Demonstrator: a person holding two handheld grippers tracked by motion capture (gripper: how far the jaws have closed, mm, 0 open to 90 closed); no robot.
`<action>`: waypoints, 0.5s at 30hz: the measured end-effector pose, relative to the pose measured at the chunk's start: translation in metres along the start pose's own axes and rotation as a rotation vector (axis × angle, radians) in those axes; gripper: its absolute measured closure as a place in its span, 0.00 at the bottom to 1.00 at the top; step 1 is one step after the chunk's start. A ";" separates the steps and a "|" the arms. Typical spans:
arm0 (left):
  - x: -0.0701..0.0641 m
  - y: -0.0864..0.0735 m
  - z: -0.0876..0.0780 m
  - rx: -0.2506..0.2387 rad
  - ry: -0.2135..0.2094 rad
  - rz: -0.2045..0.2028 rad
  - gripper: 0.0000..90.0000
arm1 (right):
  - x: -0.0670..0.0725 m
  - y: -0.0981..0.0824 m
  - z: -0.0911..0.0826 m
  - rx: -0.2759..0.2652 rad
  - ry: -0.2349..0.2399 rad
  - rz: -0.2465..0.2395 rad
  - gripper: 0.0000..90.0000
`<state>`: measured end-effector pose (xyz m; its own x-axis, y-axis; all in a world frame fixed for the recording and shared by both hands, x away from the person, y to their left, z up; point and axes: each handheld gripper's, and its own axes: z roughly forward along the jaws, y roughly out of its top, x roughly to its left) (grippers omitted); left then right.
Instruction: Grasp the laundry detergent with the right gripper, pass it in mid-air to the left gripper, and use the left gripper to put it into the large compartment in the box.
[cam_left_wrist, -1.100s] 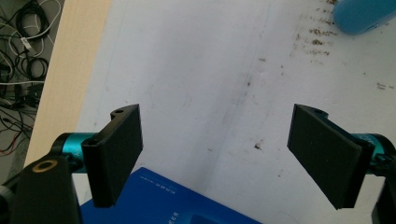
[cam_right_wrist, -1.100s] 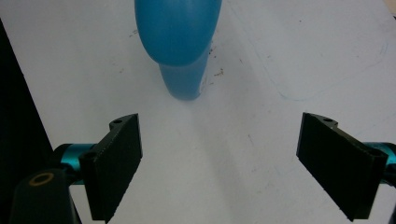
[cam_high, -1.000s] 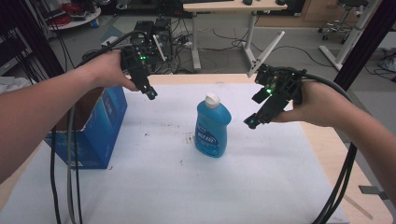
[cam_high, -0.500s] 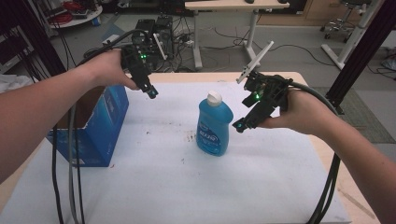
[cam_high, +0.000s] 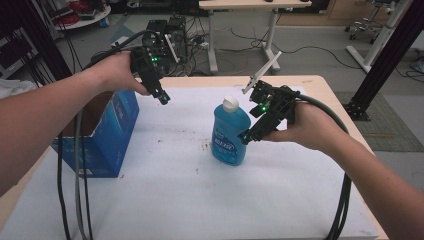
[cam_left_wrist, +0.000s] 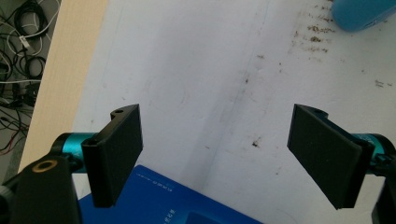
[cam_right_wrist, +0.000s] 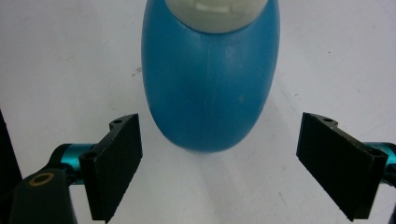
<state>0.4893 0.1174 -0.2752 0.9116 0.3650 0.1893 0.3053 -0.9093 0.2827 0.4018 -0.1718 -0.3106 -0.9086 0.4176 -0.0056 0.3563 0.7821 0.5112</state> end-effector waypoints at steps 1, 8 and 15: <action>0.000 0.000 0.000 -0.002 -0.002 -0.004 0.20 | 0.001 0.000 0.002 -0.006 -0.002 0.001 0.15; -0.001 0.001 0.001 -0.001 0.000 -0.001 0.20 | 0.005 0.002 0.013 -0.006 -0.009 -0.011 0.15; -0.001 0.000 0.001 0.001 -0.003 -0.002 0.20 | 0.006 0.004 0.019 -0.017 -0.019 -0.013 0.15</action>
<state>0.4888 0.1164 -0.2765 0.9118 0.3660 0.1862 0.3072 -0.9089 0.2821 0.4014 -0.1575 -0.3245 -0.9089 0.4159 -0.0285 0.3403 0.7796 0.5257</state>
